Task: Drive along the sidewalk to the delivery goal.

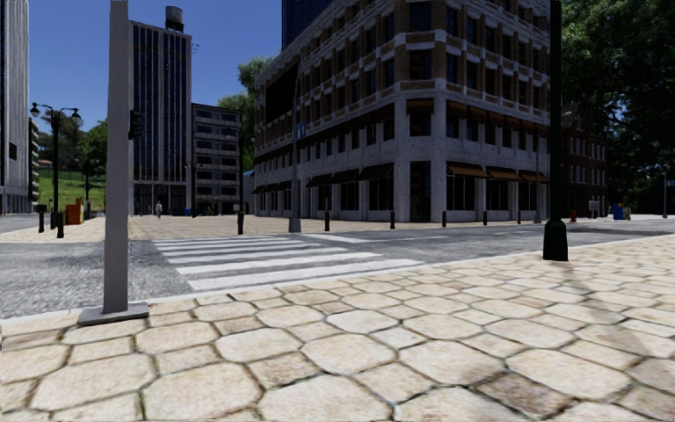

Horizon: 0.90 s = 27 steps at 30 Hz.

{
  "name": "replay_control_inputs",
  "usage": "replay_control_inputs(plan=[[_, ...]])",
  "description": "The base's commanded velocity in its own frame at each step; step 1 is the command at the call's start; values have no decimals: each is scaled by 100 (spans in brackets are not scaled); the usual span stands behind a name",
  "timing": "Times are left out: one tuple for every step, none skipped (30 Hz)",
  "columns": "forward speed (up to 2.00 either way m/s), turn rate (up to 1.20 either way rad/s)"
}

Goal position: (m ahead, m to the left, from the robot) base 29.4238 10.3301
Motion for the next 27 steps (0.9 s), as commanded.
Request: replay_control_inputs(plan=[[188,0],[188,0],[188,0],[188,0],[188,0],[188,0],[188,0],[188,0],[188,0],[188,0],[188,0],[188,0],[188,0],[188,0],[188,0],[188,0],[189,0],[190,0],[190,9],[190,9],[191,17],[191,31],[191,43],[191,43],[191,47],[191,49],[191,49]])
